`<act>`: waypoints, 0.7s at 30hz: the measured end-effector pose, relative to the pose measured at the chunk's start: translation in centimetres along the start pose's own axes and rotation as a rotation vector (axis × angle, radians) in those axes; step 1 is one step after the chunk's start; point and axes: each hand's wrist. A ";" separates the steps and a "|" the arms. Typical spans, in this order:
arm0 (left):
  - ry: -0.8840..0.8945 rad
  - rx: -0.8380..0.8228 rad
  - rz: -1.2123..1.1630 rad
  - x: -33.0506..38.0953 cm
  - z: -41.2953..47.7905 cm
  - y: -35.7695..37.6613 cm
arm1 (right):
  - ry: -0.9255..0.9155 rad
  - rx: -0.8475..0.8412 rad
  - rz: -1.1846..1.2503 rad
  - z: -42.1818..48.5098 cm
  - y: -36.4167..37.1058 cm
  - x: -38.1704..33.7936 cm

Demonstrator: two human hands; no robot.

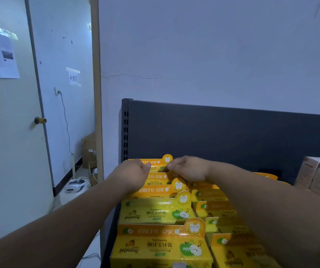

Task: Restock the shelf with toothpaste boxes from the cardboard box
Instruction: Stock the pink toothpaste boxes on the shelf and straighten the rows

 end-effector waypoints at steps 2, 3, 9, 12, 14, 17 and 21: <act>-0.013 -0.019 -0.023 -0.1 0.4 0.2 | -0.005 -0.032 0.038 0.3 0.2 0.3; -0.021 -0.026 -0.035 -0.1 0.6 0.2 | -0.011 -0.032 0.056 0.5 0.2 0.5; -0.032 0.081 -0.022 -1.0 2.0 -0.1 | 0.016 0.282 0.072 2.9 -0.3 1.7; -0.066 0.102 -0.029 -1.6 2.8 0.0 | 0.030 0.280 0.060 4.0 -0.5 2.2; -0.100 0.108 -0.040 -2.0 3.3 0.1 | 0.039 0.222 0.067 4.5 -0.4 2.2; -0.150 0.129 -0.113 -2.4 3.8 0.3 | 0.046 0.181 0.085 5.2 -0.1 2.5; -0.209 0.049 -0.223 -2.2 3.9 0.5 | 0.044 0.124 0.055 5.0 -0.1 2.6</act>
Point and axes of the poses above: each hand's wrist, its own z-axis towards the middle knuckle, its own y-axis out of the palm, x = y × z, and after that the axes turned 5 degrees about -z, right-handed
